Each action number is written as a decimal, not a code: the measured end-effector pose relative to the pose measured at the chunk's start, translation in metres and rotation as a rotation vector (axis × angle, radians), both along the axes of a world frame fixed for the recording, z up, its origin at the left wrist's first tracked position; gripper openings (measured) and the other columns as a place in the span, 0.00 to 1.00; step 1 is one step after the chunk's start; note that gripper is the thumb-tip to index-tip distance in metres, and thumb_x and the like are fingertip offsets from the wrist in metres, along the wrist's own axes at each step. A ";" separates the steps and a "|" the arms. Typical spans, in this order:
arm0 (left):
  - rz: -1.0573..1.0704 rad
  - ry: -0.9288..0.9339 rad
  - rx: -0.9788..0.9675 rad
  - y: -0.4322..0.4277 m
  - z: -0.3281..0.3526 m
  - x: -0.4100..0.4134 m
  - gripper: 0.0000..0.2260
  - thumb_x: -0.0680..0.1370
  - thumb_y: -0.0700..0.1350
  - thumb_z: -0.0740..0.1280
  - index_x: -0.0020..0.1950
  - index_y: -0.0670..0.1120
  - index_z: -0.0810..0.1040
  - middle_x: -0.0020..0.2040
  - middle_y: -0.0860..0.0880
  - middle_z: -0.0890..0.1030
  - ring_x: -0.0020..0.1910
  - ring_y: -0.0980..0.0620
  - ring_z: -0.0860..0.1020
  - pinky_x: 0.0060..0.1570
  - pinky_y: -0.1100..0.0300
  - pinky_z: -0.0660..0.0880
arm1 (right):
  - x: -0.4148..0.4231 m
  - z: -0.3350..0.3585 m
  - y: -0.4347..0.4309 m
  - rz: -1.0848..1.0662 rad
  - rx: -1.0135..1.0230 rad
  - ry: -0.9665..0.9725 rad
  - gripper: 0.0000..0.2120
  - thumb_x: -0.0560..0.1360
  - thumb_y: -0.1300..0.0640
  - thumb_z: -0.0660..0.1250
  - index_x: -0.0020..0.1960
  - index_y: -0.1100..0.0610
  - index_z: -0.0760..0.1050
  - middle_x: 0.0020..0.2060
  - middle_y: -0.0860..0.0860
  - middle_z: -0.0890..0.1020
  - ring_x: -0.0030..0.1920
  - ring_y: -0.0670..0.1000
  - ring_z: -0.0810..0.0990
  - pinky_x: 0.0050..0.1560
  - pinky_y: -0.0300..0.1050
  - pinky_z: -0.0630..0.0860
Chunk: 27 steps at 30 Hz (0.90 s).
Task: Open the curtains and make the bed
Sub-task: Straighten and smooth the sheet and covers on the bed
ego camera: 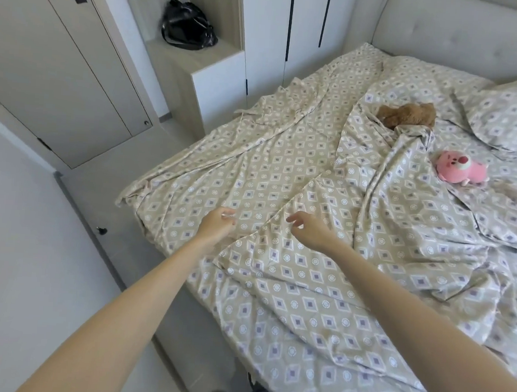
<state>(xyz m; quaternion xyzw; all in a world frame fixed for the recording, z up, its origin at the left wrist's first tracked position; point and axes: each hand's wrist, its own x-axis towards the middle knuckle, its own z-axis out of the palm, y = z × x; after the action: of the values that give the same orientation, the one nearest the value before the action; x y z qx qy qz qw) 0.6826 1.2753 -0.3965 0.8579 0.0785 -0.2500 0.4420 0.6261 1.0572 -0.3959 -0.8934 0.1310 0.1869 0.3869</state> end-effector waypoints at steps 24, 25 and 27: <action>-1.356 -0.051 0.380 -0.043 -0.108 0.212 0.17 0.81 0.41 0.54 0.69 0.46 0.69 0.66 0.46 0.74 0.49 0.49 0.78 0.45 0.58 0.75 | 0.047 -0.120 0.084 -0.855 0.197 0.430 0.19 0.78 0.63 0.55 0.67 0.57 0.72 0.67 0.54 0.73 0.65 0.55 0.73 0.62 0.45 0.70; -1.388 -0.059 0.394 -0.047 -0.110 0.215 0.17 0.82 0.42 0.53 0.69 0.46 0.70 0.66 0.46 0.74 0.53 0.46 0.78 0.48 0.55 0.75 | 0.046 -0.122 0.089 -0.880 0.199 0.428 0.18 0.78 0.63 0.55 0.67 0.57 0.73 0.67 0.54 0.73 0.65 0.55 0.73 0.60 0.43 0.70; -1.436 -0.071 0.424 -0.057 -0.114 0.218 0.17 0.82 0.43 0.52 0.69 0.45 0.69 0.65 0.45 0.75 0.54 0.44 0.78 0.49 0.54 0.74 | 0.043 -0.126 0.098 -0.938 0.203 0.423 0.19 0.78 0.63 0.55 0.67 0.57 0.73 0.66 0.55 0.74 0.64 0.55 0.74 0.55 0.41 0.70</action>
<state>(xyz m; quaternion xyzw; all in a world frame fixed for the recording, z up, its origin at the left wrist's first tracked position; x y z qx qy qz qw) 0.9004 1.2181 -0.5106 0.7725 -0.4685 -0.4287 -0.0024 0.6688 1.1554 -0.5222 -0.6394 0.5737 0.1816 0.4786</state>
